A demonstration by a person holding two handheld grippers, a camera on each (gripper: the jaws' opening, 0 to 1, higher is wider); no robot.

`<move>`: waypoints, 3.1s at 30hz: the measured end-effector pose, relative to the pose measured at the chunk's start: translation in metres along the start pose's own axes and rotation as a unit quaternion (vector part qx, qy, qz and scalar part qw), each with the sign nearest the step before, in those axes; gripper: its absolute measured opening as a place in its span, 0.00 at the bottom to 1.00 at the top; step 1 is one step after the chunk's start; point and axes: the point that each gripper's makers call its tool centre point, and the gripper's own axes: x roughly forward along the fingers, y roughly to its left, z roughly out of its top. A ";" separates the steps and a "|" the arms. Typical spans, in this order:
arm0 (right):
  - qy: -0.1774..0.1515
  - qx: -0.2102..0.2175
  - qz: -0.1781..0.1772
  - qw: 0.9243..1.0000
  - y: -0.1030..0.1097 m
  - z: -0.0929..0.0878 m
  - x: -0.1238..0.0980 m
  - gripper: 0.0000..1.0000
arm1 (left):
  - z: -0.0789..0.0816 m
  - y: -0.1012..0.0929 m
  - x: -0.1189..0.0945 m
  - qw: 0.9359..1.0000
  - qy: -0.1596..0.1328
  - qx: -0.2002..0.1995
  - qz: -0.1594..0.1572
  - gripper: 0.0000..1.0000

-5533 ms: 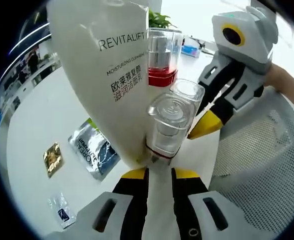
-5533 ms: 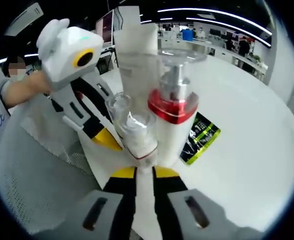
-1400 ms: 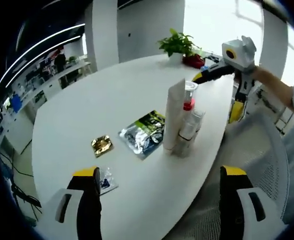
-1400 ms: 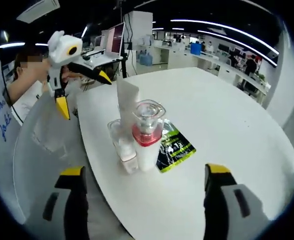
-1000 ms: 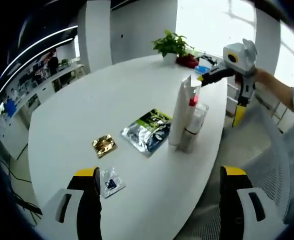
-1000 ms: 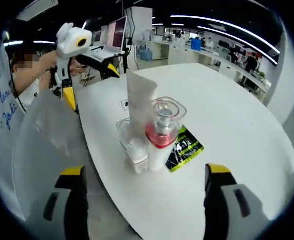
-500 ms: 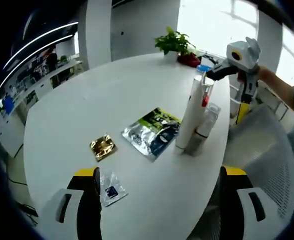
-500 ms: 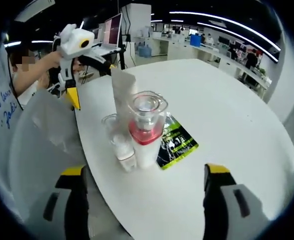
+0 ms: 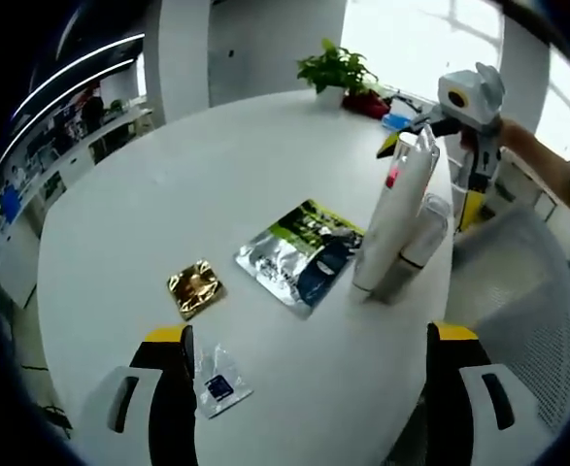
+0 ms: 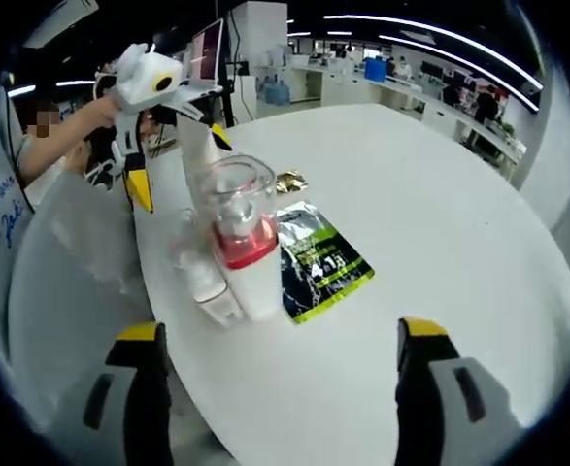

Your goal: Arrange the skincare products in the storage area until every visible bottle or jar stands upright without overlapping.

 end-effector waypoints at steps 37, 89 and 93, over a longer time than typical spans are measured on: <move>0.025 0.025 -0.011 0.999 -0.044 -0.013 0.028 0.90 | 0.007 0.016 0.056 0.998 0.024 -0.030 -0.040 0.65; -0.026 0.214 -0.001 0.977 -0.059 -0.014 0.084 0.36 | 0.012 0.016 0.108 0.996 0.071 0.033 -0.040 0.39; -0.027 0.224 0.003 0.974 -0.059 -0.015 0.087 0.36 | 0.011 0.018 0.109 0.996 0.072 0.039 -0.036 0.37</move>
